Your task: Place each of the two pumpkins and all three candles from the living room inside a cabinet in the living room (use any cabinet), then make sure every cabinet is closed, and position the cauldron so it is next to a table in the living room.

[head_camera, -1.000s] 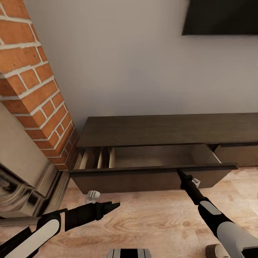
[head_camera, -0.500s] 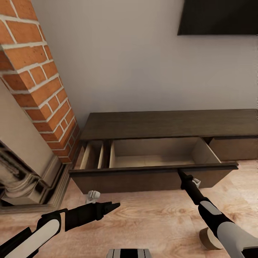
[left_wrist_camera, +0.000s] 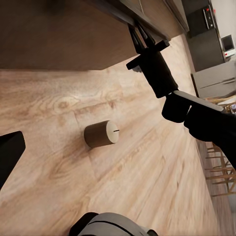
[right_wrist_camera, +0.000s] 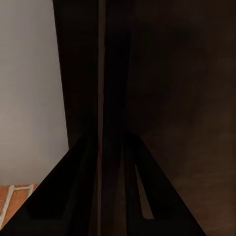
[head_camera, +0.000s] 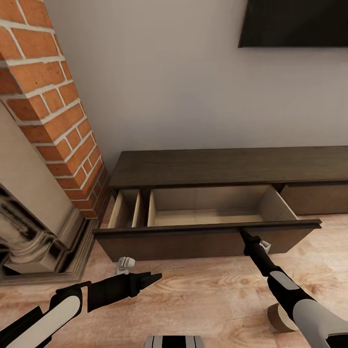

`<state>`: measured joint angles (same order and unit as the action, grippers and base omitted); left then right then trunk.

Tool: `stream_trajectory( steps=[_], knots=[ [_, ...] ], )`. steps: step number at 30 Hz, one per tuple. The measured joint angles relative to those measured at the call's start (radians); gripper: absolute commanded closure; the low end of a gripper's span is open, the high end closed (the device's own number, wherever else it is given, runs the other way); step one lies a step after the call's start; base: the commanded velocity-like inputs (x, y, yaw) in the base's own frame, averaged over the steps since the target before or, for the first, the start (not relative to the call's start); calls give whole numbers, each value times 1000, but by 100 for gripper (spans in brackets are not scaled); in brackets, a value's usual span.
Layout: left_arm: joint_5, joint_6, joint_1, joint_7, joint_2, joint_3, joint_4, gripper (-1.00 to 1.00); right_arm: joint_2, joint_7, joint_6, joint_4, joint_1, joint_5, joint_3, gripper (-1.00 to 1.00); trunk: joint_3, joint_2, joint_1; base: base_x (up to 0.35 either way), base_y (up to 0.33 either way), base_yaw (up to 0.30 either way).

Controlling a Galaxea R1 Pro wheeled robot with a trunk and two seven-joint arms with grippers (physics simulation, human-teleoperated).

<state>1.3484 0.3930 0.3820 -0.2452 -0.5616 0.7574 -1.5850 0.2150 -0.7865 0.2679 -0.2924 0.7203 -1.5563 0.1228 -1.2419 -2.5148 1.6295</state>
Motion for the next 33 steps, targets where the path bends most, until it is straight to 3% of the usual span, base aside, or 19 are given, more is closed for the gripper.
stream_trajectory(
  steps=[1,2,20,33],
  knots=[
    [0,0,1,0,0,1,0,-100,-1,-2,3,-1,0,11,30,-100,0,0,0,0,0,0],
    [0,0,0,0,0,0,0,-100,-1,-1,2,-1,0,13,32,-100,0,0,0,0,0,0],
    [0,0,1,0,2,0,21,-100,-1,-2,5,-2,0,11,30,-100,0,0,0,-99,0,0],
    [-1,-1,1,0,3,-7,53,-100,0,-3,5,-2,0,11,29,-100,50,3,-6,-2,0,0]
  ],
)
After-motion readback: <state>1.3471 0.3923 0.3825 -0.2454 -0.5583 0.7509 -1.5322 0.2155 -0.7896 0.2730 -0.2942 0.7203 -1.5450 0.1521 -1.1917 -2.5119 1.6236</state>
